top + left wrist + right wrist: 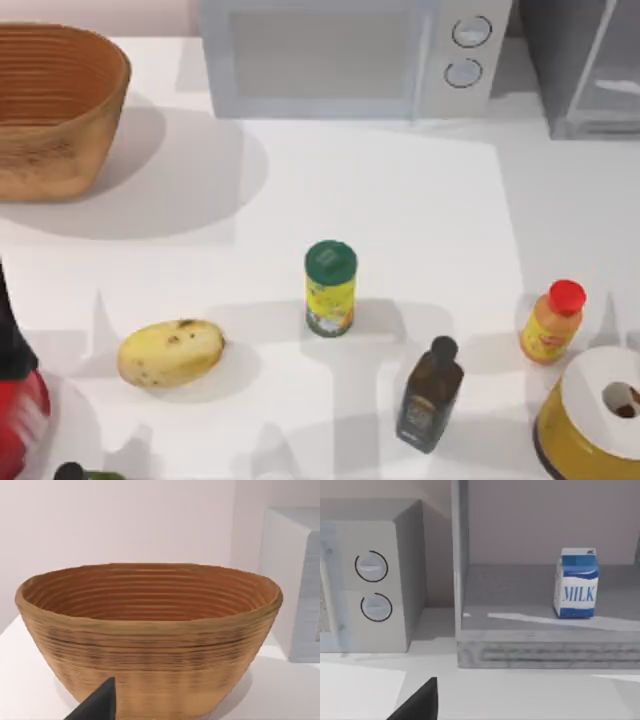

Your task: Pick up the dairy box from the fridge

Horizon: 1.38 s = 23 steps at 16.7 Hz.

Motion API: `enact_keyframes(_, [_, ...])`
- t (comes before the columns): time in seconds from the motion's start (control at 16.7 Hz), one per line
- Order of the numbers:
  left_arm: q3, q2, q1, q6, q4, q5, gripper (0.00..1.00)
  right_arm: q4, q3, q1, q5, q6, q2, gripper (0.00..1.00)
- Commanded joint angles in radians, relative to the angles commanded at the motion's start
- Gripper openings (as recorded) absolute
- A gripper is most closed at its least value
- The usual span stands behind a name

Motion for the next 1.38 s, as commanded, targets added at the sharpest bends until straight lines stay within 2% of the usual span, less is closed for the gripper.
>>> enact_keyframes(0.24, [0.000,0.000,0.000,0.000,0.000,0.000,1.00,0.030,0.002,-0.025,-0.016,-0.009,0.022,1.00])
enact_keyframes(0.42, [0.000,0.000,0.000,0.000,0.000,0.000,1.00,0.150,0.002,-0.107,-0.076,-0.024,0.116,1.00])
enact_keyframes(0.9, [0.000,0.000,0.000,0.000,0.000,0.000,1.00,0.752,0.033,-0.288,-0.259,-0.016,0.589,1.00])
enact_keyframes(1.38, [0.000,0.000,0.000,0.000,0.000,0.000,1.00,1.200,0.094,-0.392,-0.396,0.011,1.151,1.00])
